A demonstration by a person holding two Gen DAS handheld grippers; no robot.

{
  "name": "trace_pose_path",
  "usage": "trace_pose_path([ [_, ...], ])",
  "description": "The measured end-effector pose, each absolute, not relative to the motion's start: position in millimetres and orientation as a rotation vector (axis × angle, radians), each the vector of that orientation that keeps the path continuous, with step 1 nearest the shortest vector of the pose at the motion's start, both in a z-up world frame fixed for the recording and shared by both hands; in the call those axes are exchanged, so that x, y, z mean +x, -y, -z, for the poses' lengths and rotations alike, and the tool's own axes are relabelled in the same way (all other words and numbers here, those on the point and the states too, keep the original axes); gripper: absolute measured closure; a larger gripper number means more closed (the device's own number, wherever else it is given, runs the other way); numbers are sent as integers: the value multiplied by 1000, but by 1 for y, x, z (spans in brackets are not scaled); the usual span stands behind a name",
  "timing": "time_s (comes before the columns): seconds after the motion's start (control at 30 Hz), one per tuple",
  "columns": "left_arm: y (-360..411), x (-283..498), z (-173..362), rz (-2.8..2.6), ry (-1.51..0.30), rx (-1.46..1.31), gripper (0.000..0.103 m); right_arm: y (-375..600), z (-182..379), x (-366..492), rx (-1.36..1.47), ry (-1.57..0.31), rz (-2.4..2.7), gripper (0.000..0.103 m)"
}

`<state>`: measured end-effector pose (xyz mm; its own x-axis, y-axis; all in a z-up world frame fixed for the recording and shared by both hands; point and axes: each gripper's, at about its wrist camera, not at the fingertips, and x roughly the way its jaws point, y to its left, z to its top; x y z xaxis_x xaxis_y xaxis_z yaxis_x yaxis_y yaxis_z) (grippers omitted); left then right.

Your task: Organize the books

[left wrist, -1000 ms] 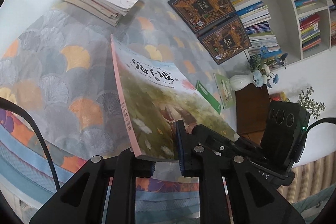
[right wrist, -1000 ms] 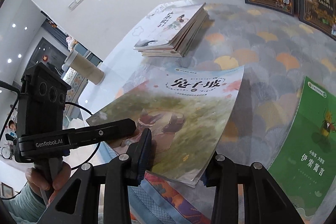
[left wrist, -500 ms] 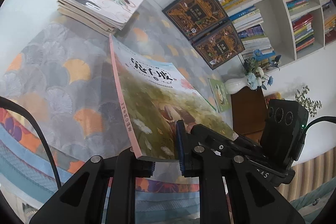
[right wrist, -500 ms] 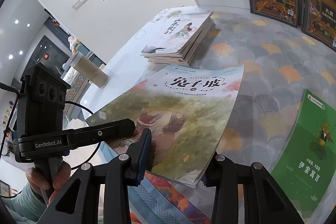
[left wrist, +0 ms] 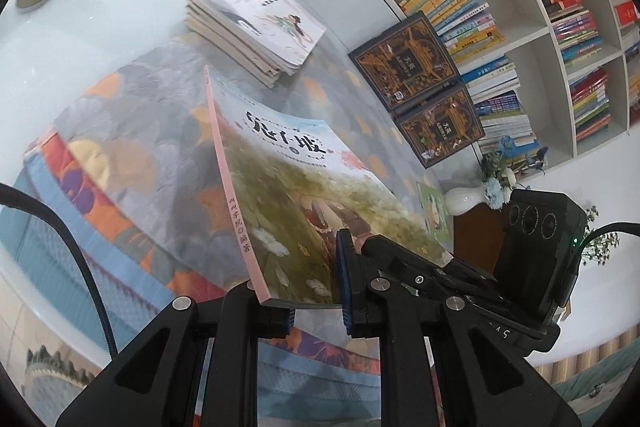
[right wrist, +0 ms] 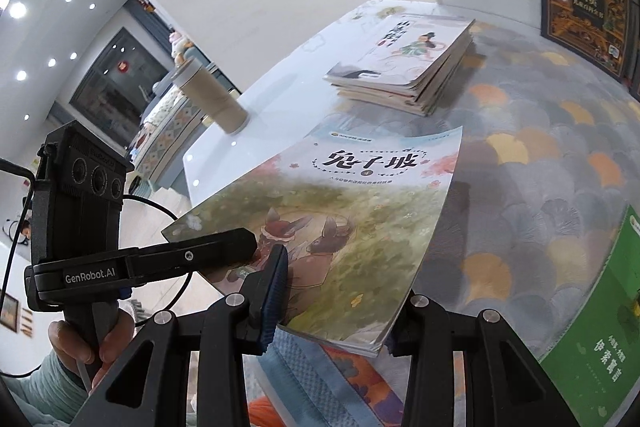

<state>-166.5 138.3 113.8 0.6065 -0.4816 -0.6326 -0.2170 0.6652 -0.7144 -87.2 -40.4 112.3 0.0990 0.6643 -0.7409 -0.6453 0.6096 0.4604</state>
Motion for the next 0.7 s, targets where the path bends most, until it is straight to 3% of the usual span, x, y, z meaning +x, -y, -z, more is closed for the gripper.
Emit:
trace_pose_path([
  [0.7, -107, -157, -110, 219, -961, -844, 88, 69, -107, -90, 74, -1117, -909, 63],
])
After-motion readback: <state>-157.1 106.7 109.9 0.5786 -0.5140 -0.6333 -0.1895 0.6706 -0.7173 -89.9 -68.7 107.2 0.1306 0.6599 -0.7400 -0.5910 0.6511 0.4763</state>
